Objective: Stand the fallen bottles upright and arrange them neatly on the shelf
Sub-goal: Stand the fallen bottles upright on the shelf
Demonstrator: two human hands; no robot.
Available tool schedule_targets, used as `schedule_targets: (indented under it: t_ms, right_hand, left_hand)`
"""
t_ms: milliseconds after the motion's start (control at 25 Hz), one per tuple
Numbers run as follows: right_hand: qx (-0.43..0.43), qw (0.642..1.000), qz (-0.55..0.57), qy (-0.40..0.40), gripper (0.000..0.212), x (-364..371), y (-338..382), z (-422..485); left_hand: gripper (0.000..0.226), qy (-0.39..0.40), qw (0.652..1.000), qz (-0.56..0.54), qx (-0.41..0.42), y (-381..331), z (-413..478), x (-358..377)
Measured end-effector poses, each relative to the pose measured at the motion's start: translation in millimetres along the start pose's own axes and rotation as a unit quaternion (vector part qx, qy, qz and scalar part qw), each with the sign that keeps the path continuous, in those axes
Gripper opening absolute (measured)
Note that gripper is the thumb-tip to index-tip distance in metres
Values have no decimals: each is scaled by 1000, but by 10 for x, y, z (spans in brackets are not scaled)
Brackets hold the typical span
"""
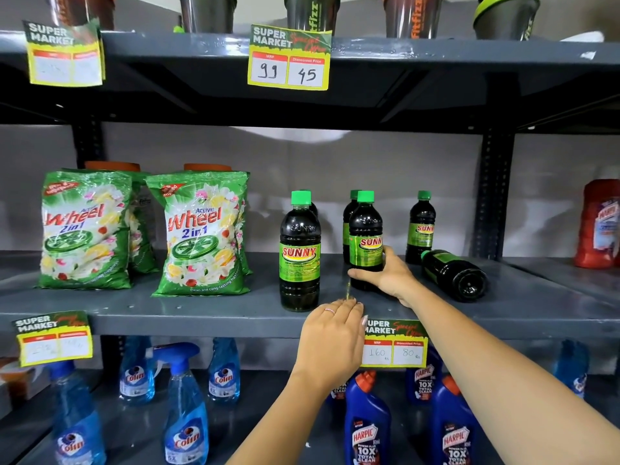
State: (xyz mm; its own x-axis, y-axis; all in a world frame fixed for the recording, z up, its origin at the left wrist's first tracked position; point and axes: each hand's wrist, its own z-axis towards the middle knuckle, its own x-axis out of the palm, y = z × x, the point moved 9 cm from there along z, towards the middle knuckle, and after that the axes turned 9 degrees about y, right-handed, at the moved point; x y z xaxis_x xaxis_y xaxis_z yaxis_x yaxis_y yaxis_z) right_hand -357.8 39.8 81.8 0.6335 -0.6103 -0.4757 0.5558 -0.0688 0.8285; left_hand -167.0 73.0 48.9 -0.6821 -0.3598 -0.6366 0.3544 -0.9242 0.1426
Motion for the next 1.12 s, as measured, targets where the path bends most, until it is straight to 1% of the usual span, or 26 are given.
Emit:
schedule_targets:
  t_ms: [80, 160, 240, 360, 480, 600, 760, 920, 1040, 1120]
  right_hand:
    - [4, 999, 42, 13, 87, -11, 29, -16]
    - [13, 996, 73, 41, 72, -17, 51, -30]
    - [18, 996, 61, 66, 62, -9, 74, -53]
    - [26, 997, 40, 57, 68, -35, 88, -105]
    - [14, 998, 33, 47, 72, -62, 111, -238]
    - [-7, 998, 46, 52, 70, -63, 122, -406]
    - [-16, 995, 58, 82, 70, -48, 141, -509]
    - [-28, 990, 64, 124, 62, 3, 193, -547]
    - [-24, 989, 50, 139, 69, 32, 194, -574]
    - [-31, 989, 38, 142, 82, -21, 228, -622]
  left_hand:
    - [41, 12, 1000, 10, 0, 5, 0, 10]
    - [47, 29, 999, 30, -29, 50, 13, 15]
    - [48, 39, 997, 38, -51, 66, 12, 12]
    - [46, 41, 997, 40, -47, 50, 8, -11]
    - [46, 47, 997, 34, -43, 53, 2, -31]
    - [45, 43, 998, 33, -40, 45, -1, -36]
    - [44, 29, 998, 40, -35, 50, 4, -46]
    - [45, 30, 998, 36, -33, 52, -12, -47]
    - [45, 28, 998, 33, -35, 60, 3, -38]
    - [44, 30, 999, 12, -43, 49, -4, -55]
